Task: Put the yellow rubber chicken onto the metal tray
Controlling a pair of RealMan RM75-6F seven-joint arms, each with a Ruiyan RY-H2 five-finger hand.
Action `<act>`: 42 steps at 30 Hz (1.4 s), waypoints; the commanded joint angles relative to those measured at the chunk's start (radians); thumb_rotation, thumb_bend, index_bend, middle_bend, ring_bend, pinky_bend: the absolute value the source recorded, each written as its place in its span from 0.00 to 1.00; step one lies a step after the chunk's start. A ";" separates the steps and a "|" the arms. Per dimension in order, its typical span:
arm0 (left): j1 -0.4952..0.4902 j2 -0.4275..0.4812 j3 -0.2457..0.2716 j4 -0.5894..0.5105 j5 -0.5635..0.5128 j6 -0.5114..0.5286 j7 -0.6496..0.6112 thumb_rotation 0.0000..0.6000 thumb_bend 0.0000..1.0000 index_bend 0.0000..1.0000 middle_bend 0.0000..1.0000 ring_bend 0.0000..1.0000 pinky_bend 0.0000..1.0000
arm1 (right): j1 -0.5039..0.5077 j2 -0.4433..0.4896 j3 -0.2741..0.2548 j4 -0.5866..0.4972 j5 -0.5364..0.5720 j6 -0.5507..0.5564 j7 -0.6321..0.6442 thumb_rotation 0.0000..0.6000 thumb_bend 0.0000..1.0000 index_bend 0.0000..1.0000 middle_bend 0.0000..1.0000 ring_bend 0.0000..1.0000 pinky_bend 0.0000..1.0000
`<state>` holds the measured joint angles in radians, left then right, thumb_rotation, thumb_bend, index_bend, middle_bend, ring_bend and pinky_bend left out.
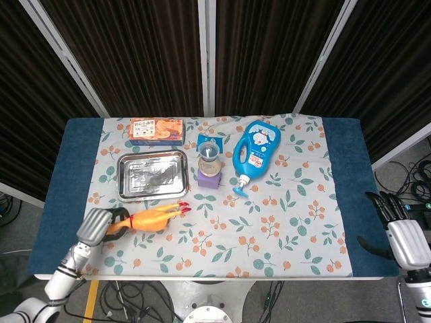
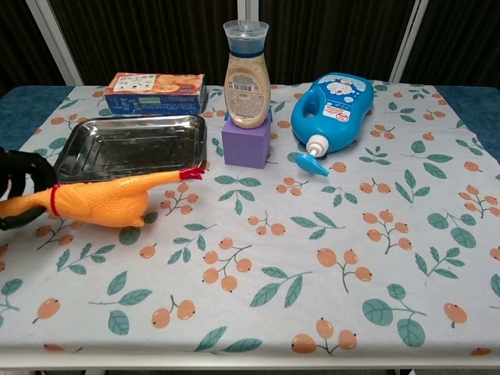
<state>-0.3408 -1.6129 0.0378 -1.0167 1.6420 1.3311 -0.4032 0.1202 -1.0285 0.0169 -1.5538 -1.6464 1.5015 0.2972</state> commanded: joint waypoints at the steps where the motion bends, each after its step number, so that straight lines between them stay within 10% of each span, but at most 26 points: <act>1: -0.025 0.101 0.010 -0.135 0.016 0.002 -0.073 1.00 0.78 0.74 0.75 0.68 0.84 | 0.019 0.014 -0.002 -0.027 -0.023 -0.015 0.004 1.00 0.15 0.00 0.11 0.00 0.00; 16: -0.246 0.349 -0.079 -0.591 -0.104 -0.323 -0.397 1.00 0.79 0.74 0.79 0.72 0.85 | 0.262 0.056 0.083 -0.379 -0.166 -0.222 -0.219 1.00 0.02 0.06 0.20 0.01 0.02; 29: -0.326 0.331 -0.177 -0.717 -0.332 -0.430 -0.104 1.00 0.79 0.74 0.79 0.72 0.86 | 0.514 -0.162 0.236 -0.468 0.236 -0.532 -0.661 1.00 0.00 0.10 0.21 0.02 0.03; 42: -0.356 0.350 -0.227 -0.777 -0.455 -0.482 -0.021 1.00 0.79 0.74 0.79 0.72 0.86 | 0.683 -0.348 0.252 -0.433 0.537 -0.536 -0.988 1.00 0.00 0.14 0.22 0.02 0.03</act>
<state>-0.6956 -1.2658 -0.1871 -1.7909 1.1894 0.8518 -0.4259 0.7807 -1.3536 0.2675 -1.9933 -1.1344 0.9580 -0.6626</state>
